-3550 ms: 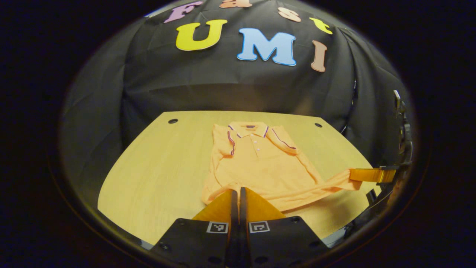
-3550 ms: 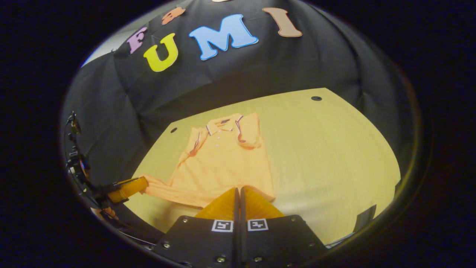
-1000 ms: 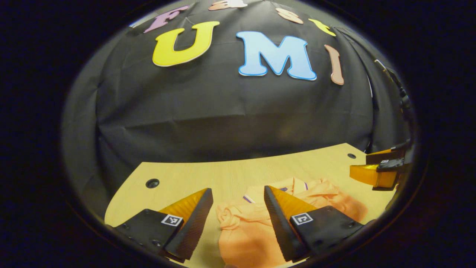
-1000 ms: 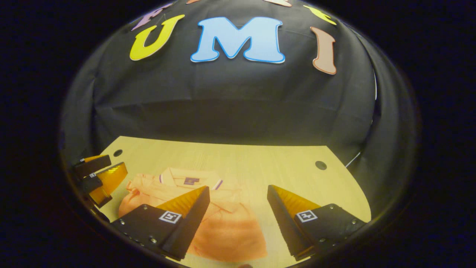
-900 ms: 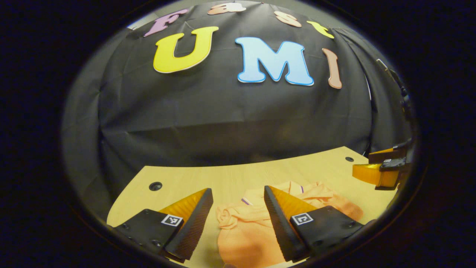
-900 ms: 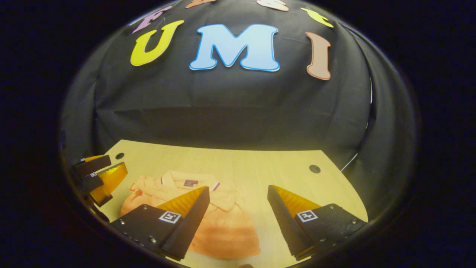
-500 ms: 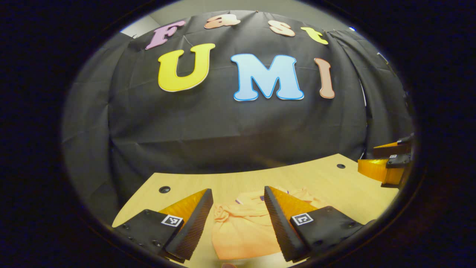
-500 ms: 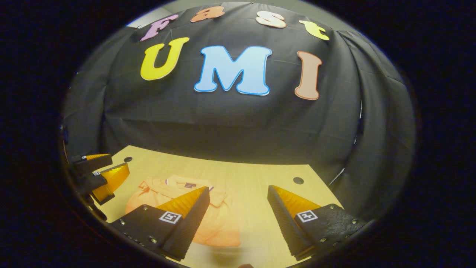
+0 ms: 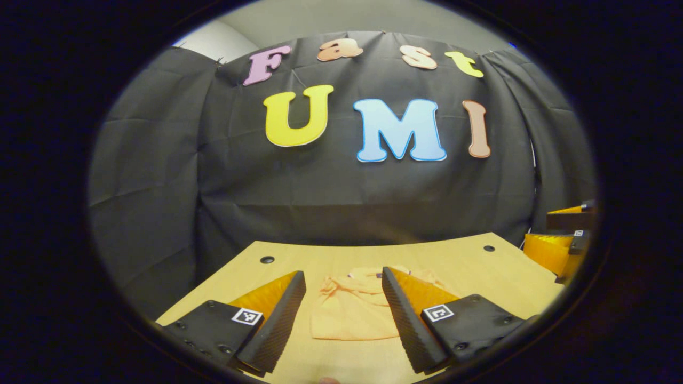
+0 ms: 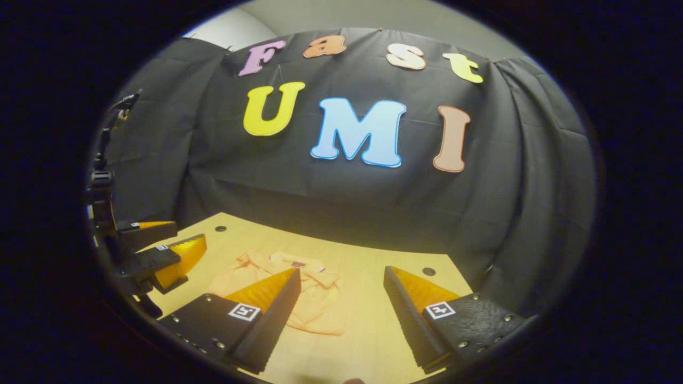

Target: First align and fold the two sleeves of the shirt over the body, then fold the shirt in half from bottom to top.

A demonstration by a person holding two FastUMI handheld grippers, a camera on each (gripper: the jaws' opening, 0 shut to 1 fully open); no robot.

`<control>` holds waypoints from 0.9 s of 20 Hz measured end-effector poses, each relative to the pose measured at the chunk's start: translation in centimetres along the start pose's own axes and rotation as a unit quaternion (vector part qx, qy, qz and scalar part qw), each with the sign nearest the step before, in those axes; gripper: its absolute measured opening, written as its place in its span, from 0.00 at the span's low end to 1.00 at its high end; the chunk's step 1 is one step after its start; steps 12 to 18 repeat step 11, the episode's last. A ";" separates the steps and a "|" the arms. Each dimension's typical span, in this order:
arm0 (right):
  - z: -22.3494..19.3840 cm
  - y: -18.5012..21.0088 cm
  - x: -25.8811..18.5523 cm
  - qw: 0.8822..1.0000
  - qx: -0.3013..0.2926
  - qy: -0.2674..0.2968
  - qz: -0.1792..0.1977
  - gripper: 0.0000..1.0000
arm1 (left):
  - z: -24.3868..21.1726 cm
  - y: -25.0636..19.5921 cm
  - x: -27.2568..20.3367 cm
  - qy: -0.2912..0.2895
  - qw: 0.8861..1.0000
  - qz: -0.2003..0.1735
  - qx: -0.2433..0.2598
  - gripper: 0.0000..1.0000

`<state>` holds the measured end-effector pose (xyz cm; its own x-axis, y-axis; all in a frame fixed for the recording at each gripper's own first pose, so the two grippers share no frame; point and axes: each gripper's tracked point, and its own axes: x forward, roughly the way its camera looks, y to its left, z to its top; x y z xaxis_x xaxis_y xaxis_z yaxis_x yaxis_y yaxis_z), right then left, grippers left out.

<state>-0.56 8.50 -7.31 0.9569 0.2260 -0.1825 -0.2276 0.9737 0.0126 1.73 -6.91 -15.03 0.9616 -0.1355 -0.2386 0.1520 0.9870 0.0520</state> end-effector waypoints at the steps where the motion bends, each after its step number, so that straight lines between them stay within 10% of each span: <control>1: 0.0 -0.4 -0.9 1.000 0.011 -0.007 -0.004 0.96 | 0.1 0.0 -1.2 0.000 1.000 0.002 0.006 0.95; 18: 0.7 -2.7 -2.7 0.998 0.037 -0.030 -0.040 0.95 | 4.3 -0.9 -2.8 -0.035 0.999 -0.015 0.009 0.95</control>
